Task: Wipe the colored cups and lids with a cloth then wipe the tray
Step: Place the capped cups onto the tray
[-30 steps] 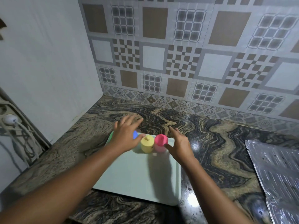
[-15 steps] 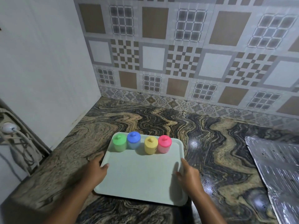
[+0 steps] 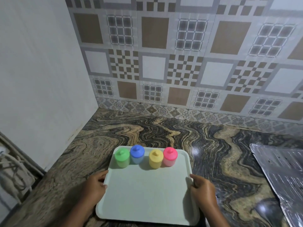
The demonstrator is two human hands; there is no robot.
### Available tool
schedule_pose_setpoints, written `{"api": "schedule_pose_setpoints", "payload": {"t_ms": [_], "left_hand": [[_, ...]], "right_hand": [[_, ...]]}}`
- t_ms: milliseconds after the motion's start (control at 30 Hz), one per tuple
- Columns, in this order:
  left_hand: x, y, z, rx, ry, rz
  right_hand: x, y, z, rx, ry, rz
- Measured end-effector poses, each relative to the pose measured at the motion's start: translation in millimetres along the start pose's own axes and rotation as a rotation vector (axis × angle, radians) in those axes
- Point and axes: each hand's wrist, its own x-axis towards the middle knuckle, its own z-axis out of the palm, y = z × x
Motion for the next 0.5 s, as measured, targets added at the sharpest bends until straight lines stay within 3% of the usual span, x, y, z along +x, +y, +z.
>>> {"api": "schedule_pose_setpoints", "payload": {"t_ms": [233, 500], "left_hand": [[38, 19, -11, -0.041, 0.0, -0.007], [117, 97, -19, -0.002, -0.004, 0.164]], "right_hand": [[24, -21, 1, -0.02, 0.052, -0.02], [98, -74, -9, -0.005, 0.095, -0.081]]}}
